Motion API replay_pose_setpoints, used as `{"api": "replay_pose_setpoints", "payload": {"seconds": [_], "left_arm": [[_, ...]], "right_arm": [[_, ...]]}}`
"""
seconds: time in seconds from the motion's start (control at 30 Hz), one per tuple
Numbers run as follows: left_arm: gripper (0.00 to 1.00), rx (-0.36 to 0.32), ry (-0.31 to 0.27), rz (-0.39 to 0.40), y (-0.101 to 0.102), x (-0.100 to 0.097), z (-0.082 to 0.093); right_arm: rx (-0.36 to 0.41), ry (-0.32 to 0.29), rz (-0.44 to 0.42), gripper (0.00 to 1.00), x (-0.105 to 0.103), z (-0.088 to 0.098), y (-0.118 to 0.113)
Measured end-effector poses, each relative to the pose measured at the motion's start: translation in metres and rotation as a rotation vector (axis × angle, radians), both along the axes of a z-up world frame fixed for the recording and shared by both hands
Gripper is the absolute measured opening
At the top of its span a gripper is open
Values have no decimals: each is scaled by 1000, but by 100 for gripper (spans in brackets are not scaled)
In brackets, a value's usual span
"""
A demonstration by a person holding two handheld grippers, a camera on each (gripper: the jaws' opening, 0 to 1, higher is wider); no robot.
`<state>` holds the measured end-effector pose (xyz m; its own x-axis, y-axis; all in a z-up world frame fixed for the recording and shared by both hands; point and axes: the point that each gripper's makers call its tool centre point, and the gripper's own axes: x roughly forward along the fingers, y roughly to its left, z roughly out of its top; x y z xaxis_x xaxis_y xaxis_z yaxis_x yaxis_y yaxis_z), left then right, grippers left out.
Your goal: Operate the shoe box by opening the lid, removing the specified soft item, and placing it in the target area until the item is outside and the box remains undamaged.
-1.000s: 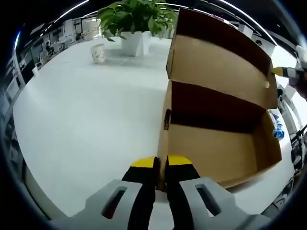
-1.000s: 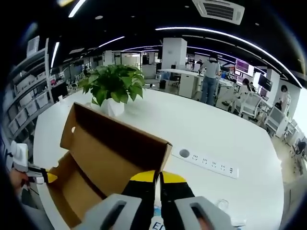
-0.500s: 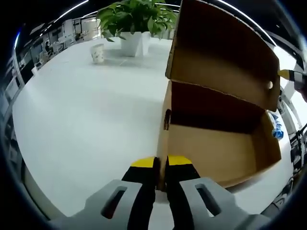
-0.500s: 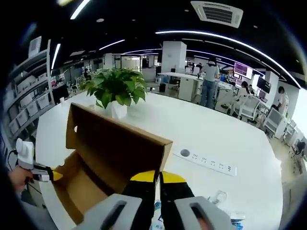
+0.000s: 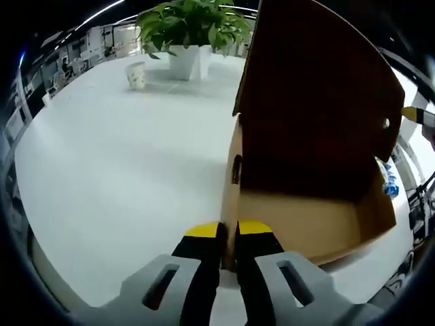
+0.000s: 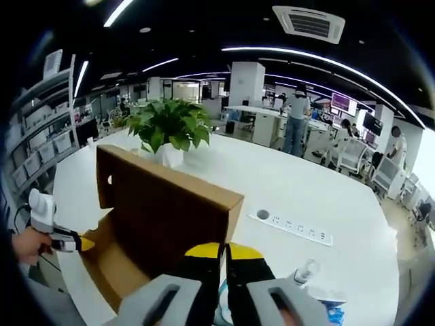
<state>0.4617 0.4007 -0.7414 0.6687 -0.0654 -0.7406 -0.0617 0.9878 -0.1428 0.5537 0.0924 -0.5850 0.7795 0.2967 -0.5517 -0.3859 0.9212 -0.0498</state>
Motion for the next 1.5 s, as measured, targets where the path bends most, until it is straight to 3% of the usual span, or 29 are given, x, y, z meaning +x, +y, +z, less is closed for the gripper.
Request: {"api": "replay_pose_setpoints", "payload": {"seconds": [0.93,1.5], "left_arm": [[8,-67,-23,-27,-1,1,0],[11,-118,-39,-75,-5,-1,1]], "right_arm": [[-22,-30,1,0,-48,-9,2],[1,-34,1,0,-69,-26,1]]}}
